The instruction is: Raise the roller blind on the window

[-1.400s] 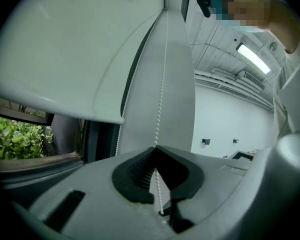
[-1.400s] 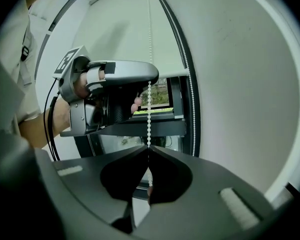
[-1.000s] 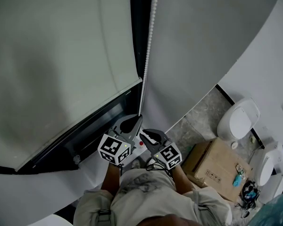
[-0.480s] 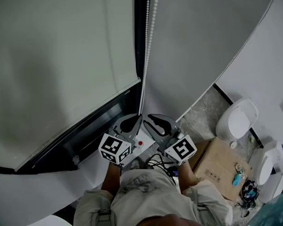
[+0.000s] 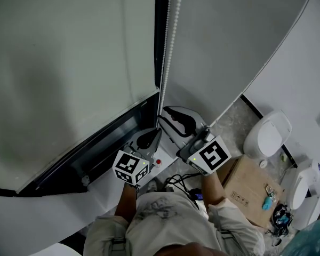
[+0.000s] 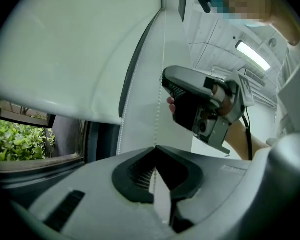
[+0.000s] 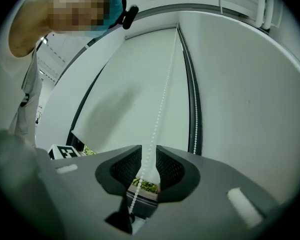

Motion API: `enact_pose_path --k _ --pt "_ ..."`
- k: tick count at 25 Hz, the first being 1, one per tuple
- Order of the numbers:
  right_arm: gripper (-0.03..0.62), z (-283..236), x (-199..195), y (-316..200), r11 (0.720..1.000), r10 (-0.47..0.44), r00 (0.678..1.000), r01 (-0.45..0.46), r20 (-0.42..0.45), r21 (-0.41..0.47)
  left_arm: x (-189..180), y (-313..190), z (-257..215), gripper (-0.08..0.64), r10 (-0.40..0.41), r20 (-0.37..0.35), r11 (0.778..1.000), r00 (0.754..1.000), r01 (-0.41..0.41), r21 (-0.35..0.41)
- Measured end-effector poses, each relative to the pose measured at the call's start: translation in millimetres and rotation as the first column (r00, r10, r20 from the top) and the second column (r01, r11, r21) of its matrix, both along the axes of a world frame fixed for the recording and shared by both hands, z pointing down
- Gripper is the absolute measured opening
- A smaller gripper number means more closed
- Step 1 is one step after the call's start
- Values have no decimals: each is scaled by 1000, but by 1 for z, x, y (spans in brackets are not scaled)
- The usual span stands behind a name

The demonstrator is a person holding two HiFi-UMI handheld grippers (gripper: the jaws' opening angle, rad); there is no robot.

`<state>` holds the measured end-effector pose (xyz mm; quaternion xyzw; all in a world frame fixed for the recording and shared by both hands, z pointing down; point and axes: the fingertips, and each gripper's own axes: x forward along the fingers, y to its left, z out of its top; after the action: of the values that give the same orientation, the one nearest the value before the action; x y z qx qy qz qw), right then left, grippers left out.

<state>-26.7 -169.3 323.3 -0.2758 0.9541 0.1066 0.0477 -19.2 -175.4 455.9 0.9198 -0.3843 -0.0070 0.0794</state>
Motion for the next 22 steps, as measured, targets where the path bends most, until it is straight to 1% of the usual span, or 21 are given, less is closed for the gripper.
enact_pose_path --k 2,3,4,6,9,12,18,22 --pt "98 -14 -5 -4 1000 -1 1000 0 26 25 -1 -1 0 14 0 -3 1000 1000 0 -1" --pt "73 -19 -6 -6 1000 3 1000 -4 31 29 -2 -2 0 14 0 -4 1000 1000 0 -2" --pt "55 -20 -6 -8 1000 6 1000 -7 25 25 -2 -2 0 14 -1 -4 1000 1000 1 -2" --pt "43 -20 -6 -8 1000 6 1000 -6 12 15 -1 -2 0 14 -2 -2 1000 1000 2 -2" --pt "38 -24 -8 -8 1000 7 1000 -7 16 19 0 -2 0 14 -5 -2 1000 1000 5 -1" --pt "23 -20 -6 -10 1000 23 1000 -23 12 -12 -1 -2 -1 14 -5 -1 1000 1000 5 3" --pt "21 -18 -3 -12 998 45 999 -45 21 -33 2 -2 1 14 2 4 1000 1000 -2 5" --pt "21 -13 -1 -13 997 54 998 -53 10 -49 3 -3 7 14 2 15 1000 1000 -2 -12"
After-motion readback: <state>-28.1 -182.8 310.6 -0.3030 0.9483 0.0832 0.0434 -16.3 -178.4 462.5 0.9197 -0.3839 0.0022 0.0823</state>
